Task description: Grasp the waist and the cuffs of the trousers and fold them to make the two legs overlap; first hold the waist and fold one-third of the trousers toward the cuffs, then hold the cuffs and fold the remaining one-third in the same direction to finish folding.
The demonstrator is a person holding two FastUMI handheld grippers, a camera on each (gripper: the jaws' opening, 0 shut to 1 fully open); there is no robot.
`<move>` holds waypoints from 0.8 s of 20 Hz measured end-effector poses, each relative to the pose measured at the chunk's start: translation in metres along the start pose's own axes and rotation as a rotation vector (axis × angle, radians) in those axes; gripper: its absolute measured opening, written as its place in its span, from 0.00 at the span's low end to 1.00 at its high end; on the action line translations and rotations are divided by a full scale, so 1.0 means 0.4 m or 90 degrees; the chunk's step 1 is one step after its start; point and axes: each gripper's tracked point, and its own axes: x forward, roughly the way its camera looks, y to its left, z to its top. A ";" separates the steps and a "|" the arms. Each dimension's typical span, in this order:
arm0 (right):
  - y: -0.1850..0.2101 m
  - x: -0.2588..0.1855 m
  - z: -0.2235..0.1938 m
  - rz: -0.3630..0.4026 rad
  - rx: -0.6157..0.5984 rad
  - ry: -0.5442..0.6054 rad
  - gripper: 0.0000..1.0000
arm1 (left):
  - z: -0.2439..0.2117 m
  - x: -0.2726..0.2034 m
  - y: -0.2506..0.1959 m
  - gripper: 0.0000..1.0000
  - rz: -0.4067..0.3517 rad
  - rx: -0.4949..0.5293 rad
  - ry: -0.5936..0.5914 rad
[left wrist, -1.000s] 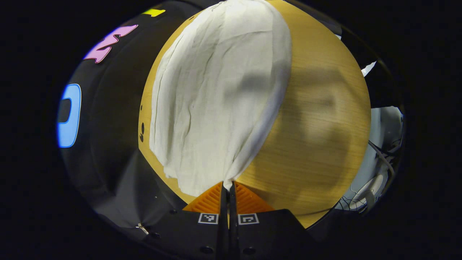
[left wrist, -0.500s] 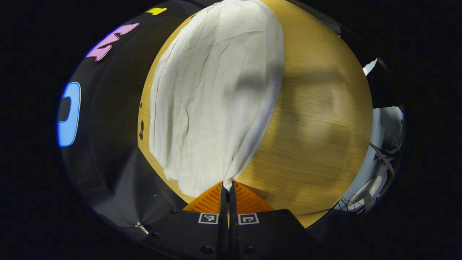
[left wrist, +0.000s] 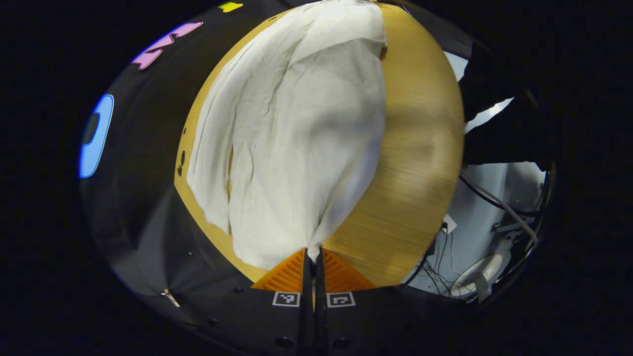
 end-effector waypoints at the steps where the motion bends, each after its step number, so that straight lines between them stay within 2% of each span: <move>1: -0.002 -0.005 -0.001 0.005 0.012 -0.001 0.11 | 0.012 -0.005 0.005 0.05 0.000 -0.008 -0.006; 4: -0.012 -0.017 0.001 0.022 0.035 -0.004 0.11 | 0.023 -0.025 0.018 0.05 0.011 -0.019 -0.008; 6: -0.034 -0.029 0.007 0.031 0.049 -0.005 0.11 | 0.015 -0.032 0.043 0.05 0.038 -0.016 -0.008; 7: -0.046 -0.036 0.011 0.029 0.070 -0.008 0.11 | 0.016 -0.050 0.076 0.05 0.053 -0.036 -0.007; 11: -0.167 -0.093 0.033 -0.033 0.184 -0.019 0.11 | 0.059 -0.089 0.234 0.05 0.113 -0.113 -0.027; 14: -0.294 -0.119 0.056 -0.102 0.278 -0.014 0.11 | 0.103 -0.079 0.344 0.05 0.168 -0.172 -0.034; 16: -0.354 -0.119 0.064 -0.125 0.328 -0.010 0.11 | 0.127 -0.075 0.400 0.05 0.190 -0.216 -0.036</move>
